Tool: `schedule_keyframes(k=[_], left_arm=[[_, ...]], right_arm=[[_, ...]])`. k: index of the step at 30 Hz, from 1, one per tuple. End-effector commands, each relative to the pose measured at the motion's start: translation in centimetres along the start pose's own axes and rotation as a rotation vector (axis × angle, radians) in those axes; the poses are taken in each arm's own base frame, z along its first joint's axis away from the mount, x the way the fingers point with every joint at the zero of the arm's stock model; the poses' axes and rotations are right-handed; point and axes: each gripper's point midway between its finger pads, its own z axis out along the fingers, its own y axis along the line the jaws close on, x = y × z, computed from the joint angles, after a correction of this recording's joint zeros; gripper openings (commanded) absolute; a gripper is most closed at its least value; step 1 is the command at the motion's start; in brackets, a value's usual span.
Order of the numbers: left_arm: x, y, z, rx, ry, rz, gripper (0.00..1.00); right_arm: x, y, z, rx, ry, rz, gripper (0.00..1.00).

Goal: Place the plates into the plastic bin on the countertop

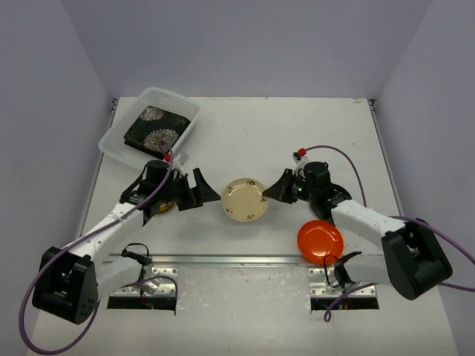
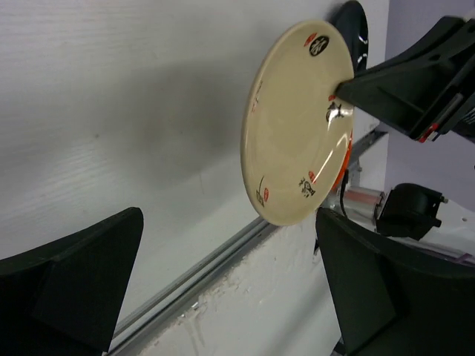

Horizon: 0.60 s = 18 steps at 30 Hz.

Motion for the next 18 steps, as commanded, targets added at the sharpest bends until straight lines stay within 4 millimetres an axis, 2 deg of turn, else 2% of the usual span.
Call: schedule_keyframes(k=[1,4,5,8,12,13,14,15,16,17,18], left_arm=[[-1.3,-5.0,1.8,0.181,-0.029,0.069,0.98],[-1.0,-6.1,3.0,0.214,0.0,0.071,0.84],[-0.8,-6.6,3.5,0.228,0.016,0.068,0.74],[-0.3,-7.6,4.5,0.258,0.049,0.068,0.51],[-0.9,-8.7,5.3,0.273,0.051,0.068,0.05],[-1.3,-8.8,5.5,0.264,0.041,0.067,0.0],[-1.9,-8.7,5.6,0.242,0.025,0.065,0.0],[-2.5,-8.3,5.6,0.203,0.01,0.061,0.0],[-3.5,-7.8,5.5,0.157,-0.021,0.053,0.0],[-4.8,-7.2,5.3,0.105,-0.064,0.041,0.0],[-6.3,-6.2,4.8,0.053,-0.109,0.018,0.0]], right_arm=[[-2.3,2.7,-2.0,-0.087,-0.062,-0.083,0.0],[-2.9,3.8,-2.6,-0.116,-0.077,-0.092,0.0],[-3.2,4.4,-2.9,-0.134,-0.082,-0.096,0.0],[-3.5,5.7,-3.3,-0.176,-0.083,-0.097,0.0],[-3.6,6.2,-3.5,-0.196,-0.085,-0.089,0.0],[-3.6,6.1,-3.5,-0.194,-0.087,-0.088,0.0],[-3.6,6.0,-3.5,-0.186,-0.09,-0.087,0.12],[-3.6,5.8,-3.6,-0.171,-0.09,-0.087,0.48],[-3.6,5.2,-3.7,-0.142,-0.093,-0.085,0.76],[-3.6,4.5,-3.7,-0.102,-0.098,-0.08,0.98],[-3.6,3.6,-3.7,-0.063,-0.096,-0.075,0.99]])
